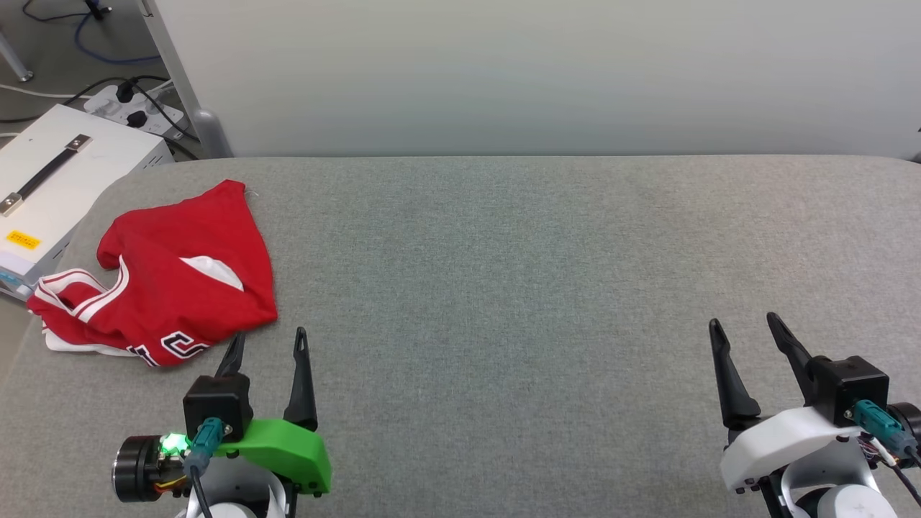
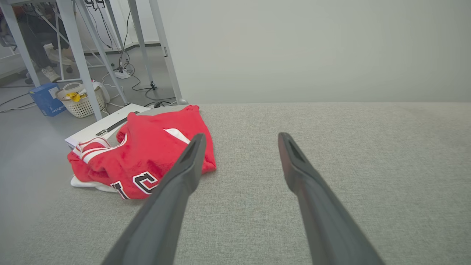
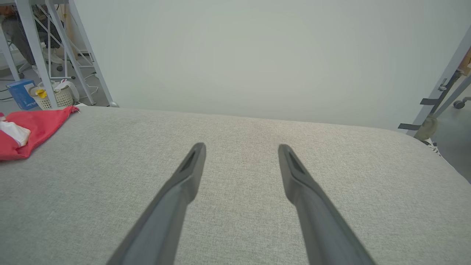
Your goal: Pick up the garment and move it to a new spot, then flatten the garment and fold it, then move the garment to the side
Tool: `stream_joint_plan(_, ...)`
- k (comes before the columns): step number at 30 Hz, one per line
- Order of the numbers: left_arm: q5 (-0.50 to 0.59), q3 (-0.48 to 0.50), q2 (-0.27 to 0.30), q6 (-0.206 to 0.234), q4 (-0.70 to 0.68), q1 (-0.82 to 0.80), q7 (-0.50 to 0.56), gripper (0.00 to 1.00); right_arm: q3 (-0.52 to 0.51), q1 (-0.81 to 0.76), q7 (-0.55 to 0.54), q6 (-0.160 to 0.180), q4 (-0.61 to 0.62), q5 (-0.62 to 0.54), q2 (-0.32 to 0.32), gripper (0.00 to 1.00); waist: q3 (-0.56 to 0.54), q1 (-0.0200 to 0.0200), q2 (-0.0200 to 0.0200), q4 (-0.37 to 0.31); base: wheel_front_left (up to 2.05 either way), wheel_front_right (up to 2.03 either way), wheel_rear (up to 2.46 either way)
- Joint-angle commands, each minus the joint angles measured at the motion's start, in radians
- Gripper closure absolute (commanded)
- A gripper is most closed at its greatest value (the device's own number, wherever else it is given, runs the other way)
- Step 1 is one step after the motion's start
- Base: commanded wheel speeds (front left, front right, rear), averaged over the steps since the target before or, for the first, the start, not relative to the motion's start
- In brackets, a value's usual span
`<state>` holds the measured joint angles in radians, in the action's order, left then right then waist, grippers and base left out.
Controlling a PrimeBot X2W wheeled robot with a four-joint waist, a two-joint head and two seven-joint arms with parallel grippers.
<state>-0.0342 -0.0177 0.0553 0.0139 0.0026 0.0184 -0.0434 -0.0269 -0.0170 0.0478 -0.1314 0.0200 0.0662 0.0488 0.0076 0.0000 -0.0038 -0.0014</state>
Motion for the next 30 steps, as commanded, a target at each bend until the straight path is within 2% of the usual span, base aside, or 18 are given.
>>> stream_joint_plan(1, -0.006, -0.001, -0.001, 0.008, 0.000, -0.010, -0.012, 0.00, -0.004, -0.001, 0.010, 0.000, 0.011, 0.014, 0.000, 0.00, 0.000, 0.0000, 0.0007, 0.000, 0.00, 0.00, 0.00)
stream_joint_plan(30, -0.034, -0.026, -0.002, 0.021, 0.017, -0.016, -0.072, 0.00, -0.018, -0.019, 0.070, 0.000, 0.023, 0.079, 0.001, 0.00, 0.004, 0.0000, 0.0016, 0.004, 0.00, 0.00, 0.00)
